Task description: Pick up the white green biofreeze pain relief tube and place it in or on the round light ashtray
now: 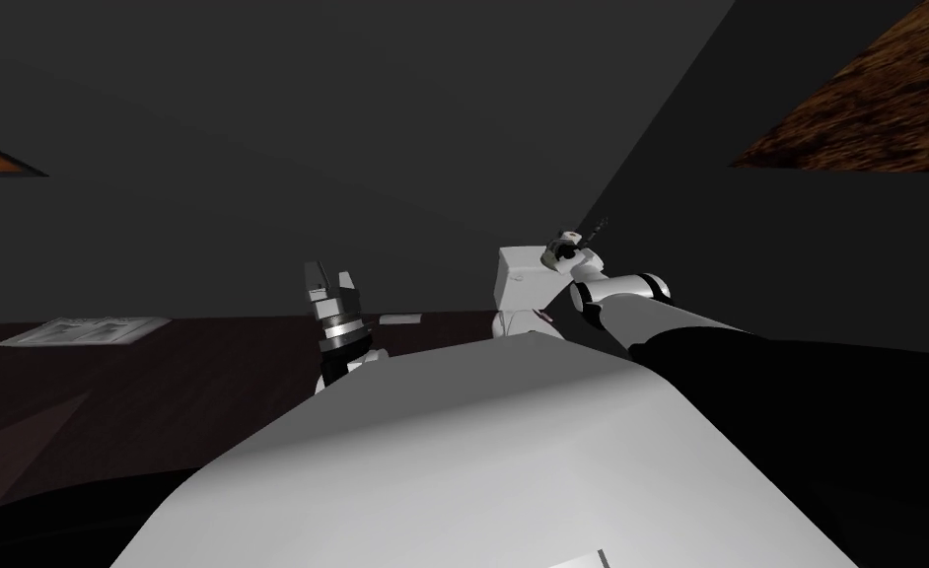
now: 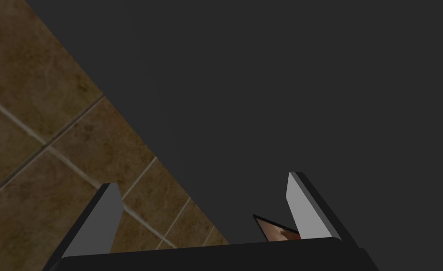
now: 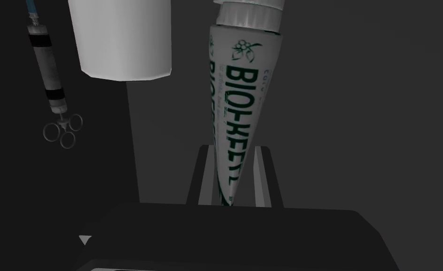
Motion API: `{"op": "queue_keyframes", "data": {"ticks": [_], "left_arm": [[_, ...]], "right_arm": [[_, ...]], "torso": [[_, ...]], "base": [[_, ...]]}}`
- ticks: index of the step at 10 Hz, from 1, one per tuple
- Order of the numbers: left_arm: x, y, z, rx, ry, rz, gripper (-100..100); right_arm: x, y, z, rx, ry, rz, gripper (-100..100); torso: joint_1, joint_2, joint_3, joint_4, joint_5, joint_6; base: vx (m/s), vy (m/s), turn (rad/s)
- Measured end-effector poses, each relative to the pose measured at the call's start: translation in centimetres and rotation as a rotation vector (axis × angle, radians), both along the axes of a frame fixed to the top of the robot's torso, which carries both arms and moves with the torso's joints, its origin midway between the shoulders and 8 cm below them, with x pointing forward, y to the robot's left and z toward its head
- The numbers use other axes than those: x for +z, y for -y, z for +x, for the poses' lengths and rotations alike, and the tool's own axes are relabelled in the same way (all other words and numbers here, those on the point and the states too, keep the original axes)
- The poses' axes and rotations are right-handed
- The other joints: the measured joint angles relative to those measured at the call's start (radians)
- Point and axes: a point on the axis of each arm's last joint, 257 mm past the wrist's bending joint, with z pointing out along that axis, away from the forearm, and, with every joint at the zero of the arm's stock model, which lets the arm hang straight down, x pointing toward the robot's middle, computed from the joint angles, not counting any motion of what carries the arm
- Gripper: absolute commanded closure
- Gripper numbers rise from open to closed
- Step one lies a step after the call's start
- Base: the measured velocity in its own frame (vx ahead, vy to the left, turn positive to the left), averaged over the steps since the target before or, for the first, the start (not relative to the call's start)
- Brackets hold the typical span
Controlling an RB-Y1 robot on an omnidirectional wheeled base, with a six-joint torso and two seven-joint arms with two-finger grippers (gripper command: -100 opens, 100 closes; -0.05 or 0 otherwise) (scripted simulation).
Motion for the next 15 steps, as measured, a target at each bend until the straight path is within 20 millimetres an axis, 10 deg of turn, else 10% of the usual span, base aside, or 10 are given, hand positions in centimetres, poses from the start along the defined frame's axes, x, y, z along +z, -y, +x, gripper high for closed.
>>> {"op": "queue_keyframes", "data": {"ticks": [6,13,14,15], "left_arm": [[0.0,0.0,0.0,0.000,0.000,0.000,0],[0.0,0.0,0.0,0.000,0.000,0.000,0],[0.0,0.0,0.0,0.000,0.000,0.000,0],[0.0,0.0,0.0,0.000,0.000,0.000,0]], "right_arm": [[0.1,2.8,-1.7,-0.050,-0.044,-0.039,100],[1.9,0.0,0.6,0.019,0.009,-0.047,100],[1.9,-0.1,0.6,0.019,0.010,-0.046,-100],[1.9,-0.1,0.6,0.019,0.010,-0.046,-100]], "torso": [[0.000,-0.002,-0.002,-0.003,-0.002,0.004],[-0.003,-0.017,-0.011,-0.007,-0.004,0.000],[-0.004,-0.013,-0.009,-0.006,-0.004,0.001],[-0.004,-0.012,-0.008,-0.005,-0.004,0.001]], "base": [[-0.089,0.052,-0.044],[0.105,0.016,-0.054],[0.006,0.001,0.002],[0.000,0.000,0.000]]}}
